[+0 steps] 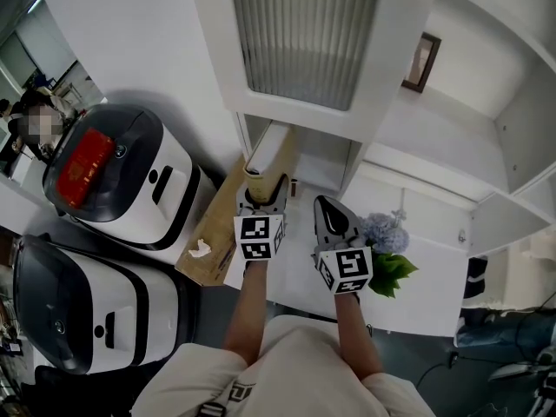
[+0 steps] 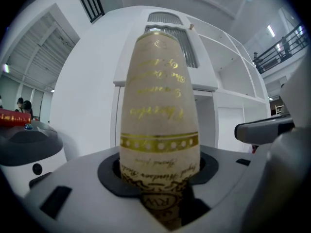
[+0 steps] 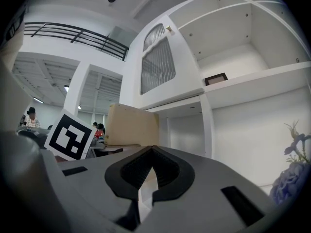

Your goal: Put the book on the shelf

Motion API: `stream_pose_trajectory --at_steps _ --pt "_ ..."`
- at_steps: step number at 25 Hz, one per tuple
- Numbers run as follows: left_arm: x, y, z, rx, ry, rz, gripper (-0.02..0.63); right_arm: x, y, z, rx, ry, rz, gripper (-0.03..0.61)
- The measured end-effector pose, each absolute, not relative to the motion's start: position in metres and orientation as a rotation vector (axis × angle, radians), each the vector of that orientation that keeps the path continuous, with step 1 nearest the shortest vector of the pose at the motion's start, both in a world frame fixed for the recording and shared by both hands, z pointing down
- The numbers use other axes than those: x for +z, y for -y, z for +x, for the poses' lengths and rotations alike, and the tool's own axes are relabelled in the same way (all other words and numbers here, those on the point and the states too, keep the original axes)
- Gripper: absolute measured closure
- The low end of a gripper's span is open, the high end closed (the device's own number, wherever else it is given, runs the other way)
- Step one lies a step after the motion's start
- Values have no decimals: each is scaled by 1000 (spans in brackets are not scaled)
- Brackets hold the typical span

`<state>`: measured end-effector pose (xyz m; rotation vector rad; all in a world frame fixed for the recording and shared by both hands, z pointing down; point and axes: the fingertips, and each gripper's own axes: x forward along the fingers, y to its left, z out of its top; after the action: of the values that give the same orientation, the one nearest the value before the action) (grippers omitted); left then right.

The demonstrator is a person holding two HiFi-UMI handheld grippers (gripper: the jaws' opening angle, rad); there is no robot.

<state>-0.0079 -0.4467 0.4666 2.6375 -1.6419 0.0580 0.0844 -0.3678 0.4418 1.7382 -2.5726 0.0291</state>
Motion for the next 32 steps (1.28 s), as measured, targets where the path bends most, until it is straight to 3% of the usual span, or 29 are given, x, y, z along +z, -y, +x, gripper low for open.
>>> stream_pose_trajectory --at_steps 32 --pt "471 548 32 -92 1641 2571 377 438 365 80 50 2612 1682 552"
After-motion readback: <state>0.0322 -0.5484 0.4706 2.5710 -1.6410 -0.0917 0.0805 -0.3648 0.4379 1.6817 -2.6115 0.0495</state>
